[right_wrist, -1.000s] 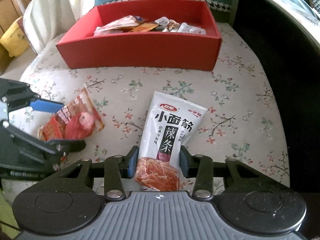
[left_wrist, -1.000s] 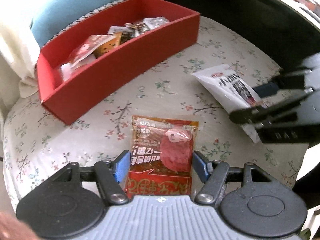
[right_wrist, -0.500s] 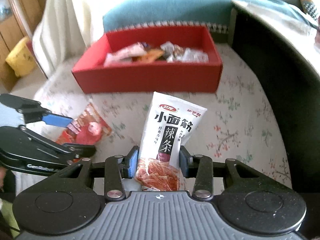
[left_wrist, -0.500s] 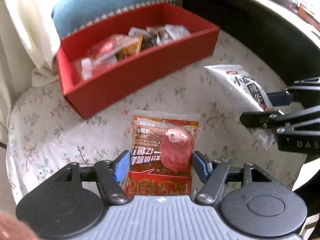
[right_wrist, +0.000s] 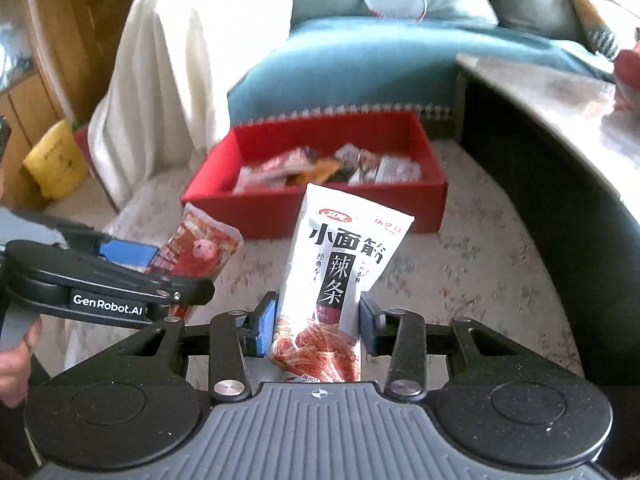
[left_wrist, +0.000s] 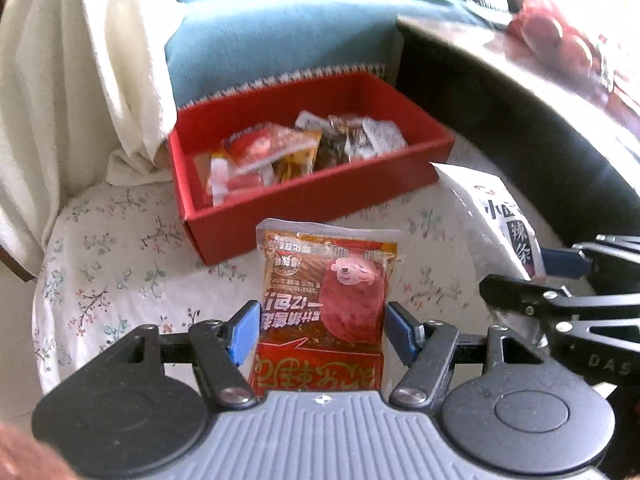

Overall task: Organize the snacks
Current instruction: 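Lift both packets and carry them over the red box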

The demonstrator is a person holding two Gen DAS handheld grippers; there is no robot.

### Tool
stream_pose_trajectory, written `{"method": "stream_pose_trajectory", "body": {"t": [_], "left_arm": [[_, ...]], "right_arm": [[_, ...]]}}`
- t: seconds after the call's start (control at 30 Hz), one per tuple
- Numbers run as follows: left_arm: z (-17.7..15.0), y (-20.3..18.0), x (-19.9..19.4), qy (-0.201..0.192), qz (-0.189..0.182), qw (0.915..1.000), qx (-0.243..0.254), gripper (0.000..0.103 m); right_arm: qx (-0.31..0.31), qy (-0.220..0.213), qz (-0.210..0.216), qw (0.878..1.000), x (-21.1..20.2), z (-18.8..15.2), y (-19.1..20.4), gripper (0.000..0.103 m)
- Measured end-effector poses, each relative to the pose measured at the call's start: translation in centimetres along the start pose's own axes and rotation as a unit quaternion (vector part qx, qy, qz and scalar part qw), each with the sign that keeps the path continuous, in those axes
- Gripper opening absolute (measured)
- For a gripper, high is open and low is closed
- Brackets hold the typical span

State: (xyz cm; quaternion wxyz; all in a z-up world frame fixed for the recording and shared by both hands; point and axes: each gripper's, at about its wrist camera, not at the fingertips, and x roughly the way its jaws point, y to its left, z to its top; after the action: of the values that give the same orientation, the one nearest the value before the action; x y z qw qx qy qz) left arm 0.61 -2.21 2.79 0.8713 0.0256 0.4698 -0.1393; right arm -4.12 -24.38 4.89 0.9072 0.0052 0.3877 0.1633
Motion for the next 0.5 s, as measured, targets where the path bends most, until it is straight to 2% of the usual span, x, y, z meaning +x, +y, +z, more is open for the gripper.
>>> {"method": "stream_pose_trajectory", "body": {"t": [0.17, 0.5], "left_arm": [[1.2, -0.2, -1.1, -0.034, 0.000, 0.9993, -0.014, 0.060], [2.8, 0.0, -0.9, -0.048, 0.007, 0.9983, -0.033, 0.060]], "right_arm": [[-0.007, -0.038, -0.010, 0.999, -0.6, 1.1, 0.3, 0.049], [-0.002, -0.097, -0.024, 0.995, -1.1, 3.8, 0.1, 0.050]]}}
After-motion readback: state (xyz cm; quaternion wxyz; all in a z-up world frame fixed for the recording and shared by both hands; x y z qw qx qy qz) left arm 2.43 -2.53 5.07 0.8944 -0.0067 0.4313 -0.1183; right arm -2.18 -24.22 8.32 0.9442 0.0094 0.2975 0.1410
